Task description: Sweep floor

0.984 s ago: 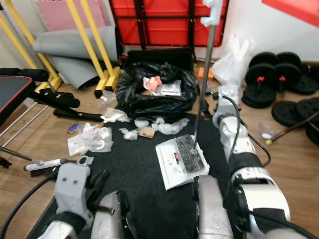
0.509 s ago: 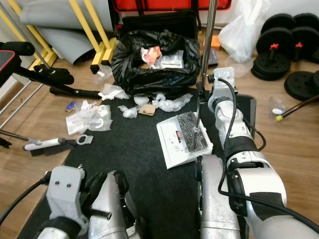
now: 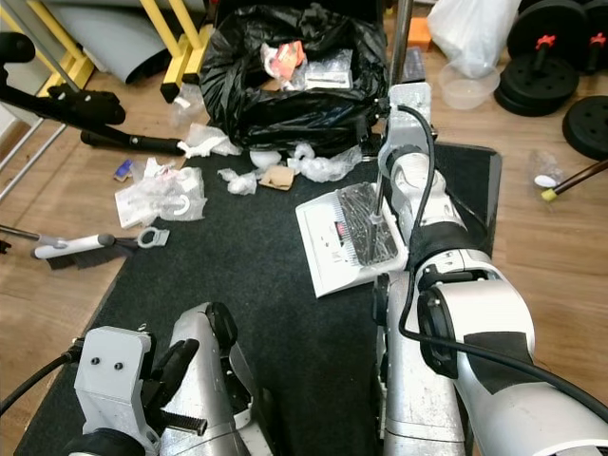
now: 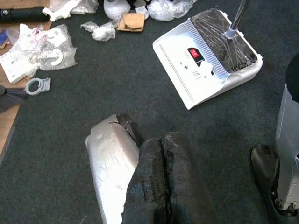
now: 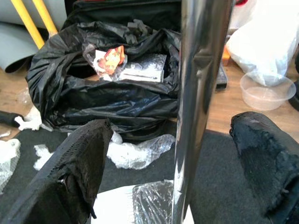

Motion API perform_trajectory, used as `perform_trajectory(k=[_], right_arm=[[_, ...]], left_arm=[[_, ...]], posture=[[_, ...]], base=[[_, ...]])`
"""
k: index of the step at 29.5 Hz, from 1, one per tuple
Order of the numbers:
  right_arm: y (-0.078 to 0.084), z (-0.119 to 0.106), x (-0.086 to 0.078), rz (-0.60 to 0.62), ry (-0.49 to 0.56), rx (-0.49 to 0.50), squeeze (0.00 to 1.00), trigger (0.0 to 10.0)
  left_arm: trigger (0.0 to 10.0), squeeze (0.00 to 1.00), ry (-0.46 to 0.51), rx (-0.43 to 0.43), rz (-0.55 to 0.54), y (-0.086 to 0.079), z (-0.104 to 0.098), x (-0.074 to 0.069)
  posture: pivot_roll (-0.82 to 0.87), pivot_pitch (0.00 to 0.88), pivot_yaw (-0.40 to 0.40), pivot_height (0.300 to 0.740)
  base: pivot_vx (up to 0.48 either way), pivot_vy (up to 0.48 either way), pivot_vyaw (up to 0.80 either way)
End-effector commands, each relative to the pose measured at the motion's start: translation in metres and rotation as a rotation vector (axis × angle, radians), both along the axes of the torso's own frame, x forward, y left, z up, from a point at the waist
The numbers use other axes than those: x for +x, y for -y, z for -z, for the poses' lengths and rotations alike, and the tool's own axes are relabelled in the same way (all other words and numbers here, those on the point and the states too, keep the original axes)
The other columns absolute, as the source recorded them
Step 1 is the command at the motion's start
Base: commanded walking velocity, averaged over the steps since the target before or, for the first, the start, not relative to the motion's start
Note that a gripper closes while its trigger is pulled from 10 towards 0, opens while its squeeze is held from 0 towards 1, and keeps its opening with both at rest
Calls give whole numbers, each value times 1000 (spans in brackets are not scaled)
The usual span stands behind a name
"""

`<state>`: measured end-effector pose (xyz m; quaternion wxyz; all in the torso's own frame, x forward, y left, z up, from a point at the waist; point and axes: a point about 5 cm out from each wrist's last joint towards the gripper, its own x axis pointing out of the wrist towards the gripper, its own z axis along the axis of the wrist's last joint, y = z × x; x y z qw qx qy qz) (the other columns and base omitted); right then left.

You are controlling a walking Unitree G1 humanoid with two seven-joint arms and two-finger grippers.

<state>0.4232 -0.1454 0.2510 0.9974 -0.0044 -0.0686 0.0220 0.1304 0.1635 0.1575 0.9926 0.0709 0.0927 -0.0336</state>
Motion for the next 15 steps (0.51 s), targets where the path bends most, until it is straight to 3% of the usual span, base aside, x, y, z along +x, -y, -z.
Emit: perform_trajectory(k=[1,4,10,11,12,13,15], right_arm=[[-9,-20,3,-11,43,-12,0,10000],[-6,-41,4,12,82,-4,0,10000],[-1,-54,4,26,123,-24,0,10000],[0,-58,4,25,137,-26,0,4980],[0,-59,4,23,144,-27,0,4980],[1,-61,4,19,150,-23,0,0],[1,-62,4,16,155,-20,0,0]], left_arm=[[10000,0,-42,4,-6,0,2,-7],[10000,0,-50,-3,-11,1,0,-10],[10000,0,-59,-9,-16,1,-1,-14],[10000,0,-61,-12,-17,1,-1,-15],[10000,0,-61,-14,-18,1,-1,-15],[10000,0,-62,-17,-19,1,-1,-16],[10000,0,-63,-21,-20,2,-1,-16]], posture=[[124,399,69,395],[127,407,69,395],[131,416,69,395],[131,419,68,395],[131,419,68,395],[129,423,66,395],[129,423,66,395]], base=[[0,0,0],[0,0,0],[0,0,0],[0,0,0],[0,0,0],[0,0,0],[0,0,0]])
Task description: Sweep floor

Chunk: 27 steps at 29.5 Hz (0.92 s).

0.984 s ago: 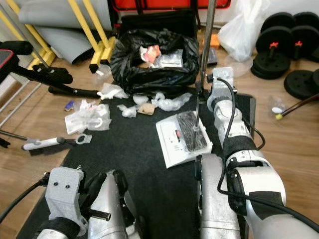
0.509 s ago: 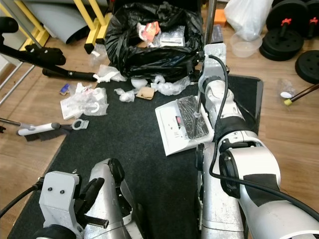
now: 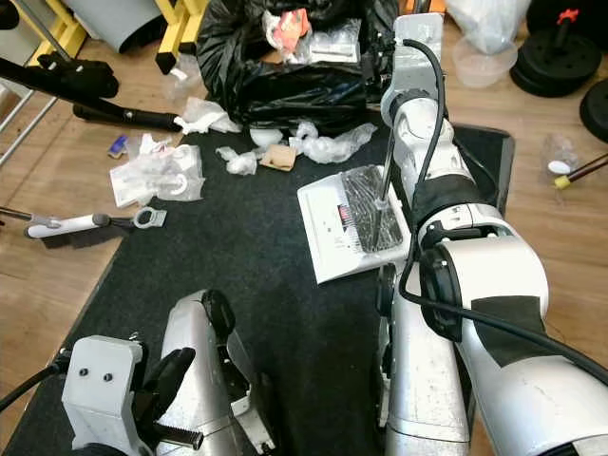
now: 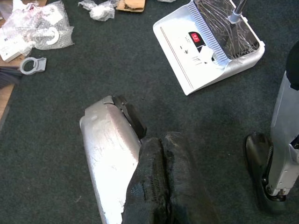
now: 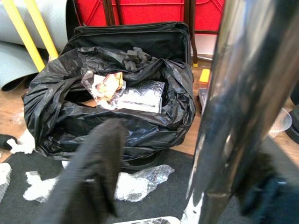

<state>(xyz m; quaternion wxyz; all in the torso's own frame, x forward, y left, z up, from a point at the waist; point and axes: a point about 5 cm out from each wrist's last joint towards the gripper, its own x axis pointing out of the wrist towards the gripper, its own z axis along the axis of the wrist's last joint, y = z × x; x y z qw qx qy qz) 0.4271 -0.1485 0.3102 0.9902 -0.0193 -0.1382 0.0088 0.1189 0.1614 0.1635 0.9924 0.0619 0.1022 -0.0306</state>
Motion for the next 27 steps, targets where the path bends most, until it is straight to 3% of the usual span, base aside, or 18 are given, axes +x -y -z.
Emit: perform_trajectory(k=[1,11,16,17,20,21,23,24,26,27], right_arm=[[-2,-3,0,-12,14,3,0,0],[1,14,1,0,-39,6,0,0],[3,18,0,-39,-48,120,0,0],[5,18,0,-54,-47,185,0,0],[5,18,0,-54,-47,185,0,0],[8,15,0,-64,-44,259,0,0],[8,15,0,-64,-44,259,0,0],[14,14,0,-79,-46,340,0,10000],[14,14,0,-79,-46,340,0,10000],[20,13,-1,-95,-43,405,0,10000]], left_arm=[[10000,0,-44,-4,-11,0,5,-4],[10000,0,-47,-23,-21,1,5,-1],[10000,0,-41,-25,-22,1,8,5],[10000,0,-36,-27,-23,0,10,8],[10000,0,-36,-27,-23,0,10,8],[10000,0,-30,-30,-24,1,12,12],[10000,0,-30,-30,-24,1,12,12],[10000,0,-15,-33,-24,1,14,19],[10000,0,-15,-33,-24,1,14,19],[10000,0,-3,-35,-23,2,16,26]], posture=[[129,423,66,395],[103,411,61,395],[82,384,54,395],[64,367,47,395],[64,367,47,395],[46,344,39,395],[46,344,39,395],[25,307,24,395],[25,307,24,395],[8,288,19,395]], base=[[0,0,0],[0,0,0],[0,0,0],[0,0,0],[0,0,0],[0,0,0],[0,0,0],[0,0,0],[0,0,0],[0,0,0]])
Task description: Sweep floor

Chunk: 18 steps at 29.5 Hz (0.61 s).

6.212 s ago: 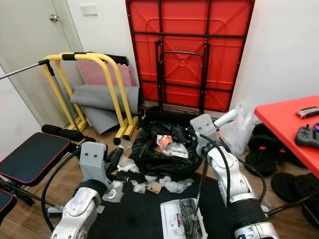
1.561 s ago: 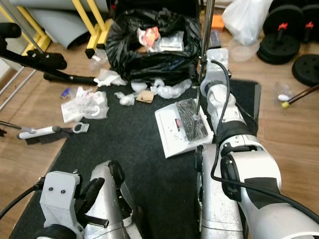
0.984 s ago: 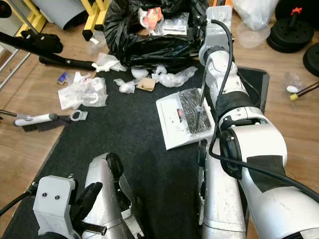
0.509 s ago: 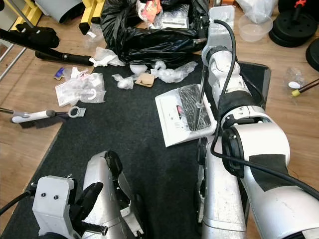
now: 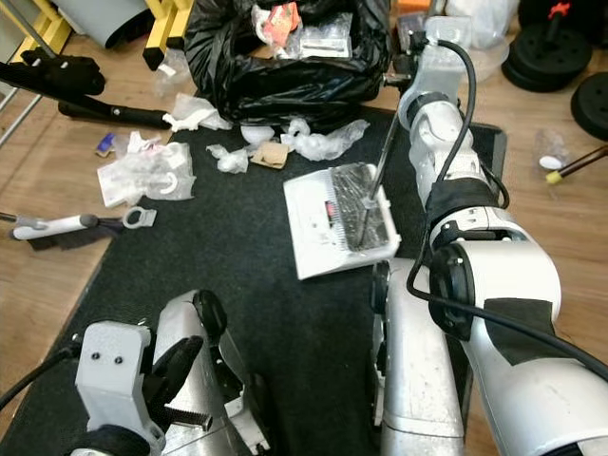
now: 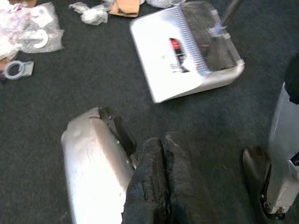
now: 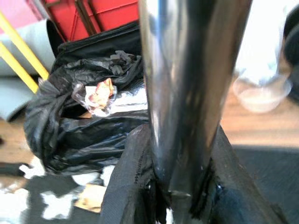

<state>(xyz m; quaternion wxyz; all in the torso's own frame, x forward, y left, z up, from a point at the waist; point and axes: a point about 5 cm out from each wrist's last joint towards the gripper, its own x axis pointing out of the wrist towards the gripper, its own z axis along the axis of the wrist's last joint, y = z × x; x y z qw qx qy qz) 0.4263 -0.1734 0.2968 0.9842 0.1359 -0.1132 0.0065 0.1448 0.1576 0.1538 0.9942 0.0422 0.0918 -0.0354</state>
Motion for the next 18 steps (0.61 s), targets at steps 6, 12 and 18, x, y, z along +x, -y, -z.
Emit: perform_trajectory(k=[6,12,18], right_arm=[[14,-2,-6,-36,62,191,0,10000],[10,1,-12,-12,101,152,0,10000],[2,1,-12,0,97,134,0,10000]], left_arm=[[10000,0,11,-3,-23,2,10,18],[10000,0,57,-11,-12,5,12,40],[10000,0,93,-9,4,9,12,58]], posture=[[-33,235,6,405],[-64,177,-16,420],[-72,134,-34,445]], base=[[0,0,0],[0,0,0],[0,0,0]])
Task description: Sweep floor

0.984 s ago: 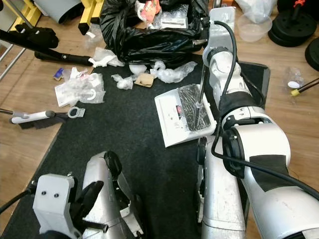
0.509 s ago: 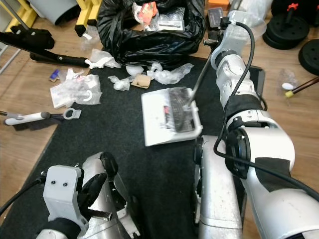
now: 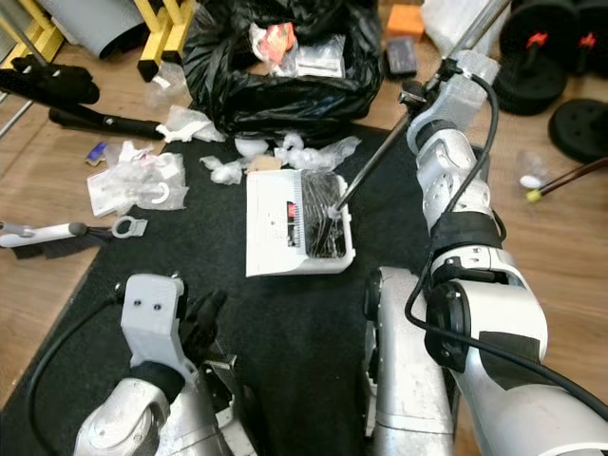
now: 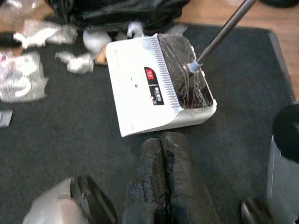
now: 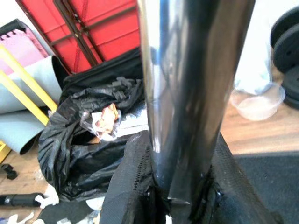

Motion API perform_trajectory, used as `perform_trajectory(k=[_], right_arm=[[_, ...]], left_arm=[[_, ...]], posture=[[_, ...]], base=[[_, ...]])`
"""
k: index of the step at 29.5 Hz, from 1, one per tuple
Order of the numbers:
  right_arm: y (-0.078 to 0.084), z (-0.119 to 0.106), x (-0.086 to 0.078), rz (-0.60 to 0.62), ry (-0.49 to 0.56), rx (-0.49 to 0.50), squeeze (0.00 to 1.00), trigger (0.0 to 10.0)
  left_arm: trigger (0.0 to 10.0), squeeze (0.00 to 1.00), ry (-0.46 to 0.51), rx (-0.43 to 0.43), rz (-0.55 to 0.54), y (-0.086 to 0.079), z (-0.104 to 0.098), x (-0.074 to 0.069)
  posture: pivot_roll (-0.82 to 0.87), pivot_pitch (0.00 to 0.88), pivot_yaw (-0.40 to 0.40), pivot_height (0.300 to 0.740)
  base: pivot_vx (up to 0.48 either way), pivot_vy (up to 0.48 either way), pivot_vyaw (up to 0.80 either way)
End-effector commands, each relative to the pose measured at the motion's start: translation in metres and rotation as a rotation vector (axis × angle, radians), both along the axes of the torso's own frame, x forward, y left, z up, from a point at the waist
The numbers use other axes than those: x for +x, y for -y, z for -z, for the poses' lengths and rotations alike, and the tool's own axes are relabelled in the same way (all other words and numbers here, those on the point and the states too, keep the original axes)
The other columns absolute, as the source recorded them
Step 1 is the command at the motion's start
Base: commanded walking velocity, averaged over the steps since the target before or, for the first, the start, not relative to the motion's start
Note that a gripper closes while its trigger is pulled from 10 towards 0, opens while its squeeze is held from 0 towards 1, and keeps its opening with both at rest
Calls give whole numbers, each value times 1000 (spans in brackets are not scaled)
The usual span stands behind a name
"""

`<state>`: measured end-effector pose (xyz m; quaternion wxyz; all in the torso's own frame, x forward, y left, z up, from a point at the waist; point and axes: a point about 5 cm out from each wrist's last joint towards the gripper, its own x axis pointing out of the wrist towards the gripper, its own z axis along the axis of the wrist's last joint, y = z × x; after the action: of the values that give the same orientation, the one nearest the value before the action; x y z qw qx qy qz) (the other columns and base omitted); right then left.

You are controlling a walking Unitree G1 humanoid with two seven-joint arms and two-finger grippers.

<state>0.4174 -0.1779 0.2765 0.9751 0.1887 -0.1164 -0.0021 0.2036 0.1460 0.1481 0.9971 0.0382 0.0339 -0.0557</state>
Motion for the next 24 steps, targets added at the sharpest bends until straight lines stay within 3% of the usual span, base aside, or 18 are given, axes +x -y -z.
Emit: perform_trajectory(k=[1,17,24], right_arm=[[-2,-20,-3,-2,94,29,0,10000],[7,-28,-6,66,114,38,0,10000],[7,-22,-7,60,105,3,0,10000]], left_arm=[[10000,0,-16,9,-42,-3,7,2],[10000,0,47,51,-82,-11,4,32],[10000,0,55,63,-107,-13,5,38]], posture=[[-72,120,-37,450],[-85,44,-17,510],[-90,21,-20,525]], base=[[0,0,0],[0,0,0],[0,0,0]])
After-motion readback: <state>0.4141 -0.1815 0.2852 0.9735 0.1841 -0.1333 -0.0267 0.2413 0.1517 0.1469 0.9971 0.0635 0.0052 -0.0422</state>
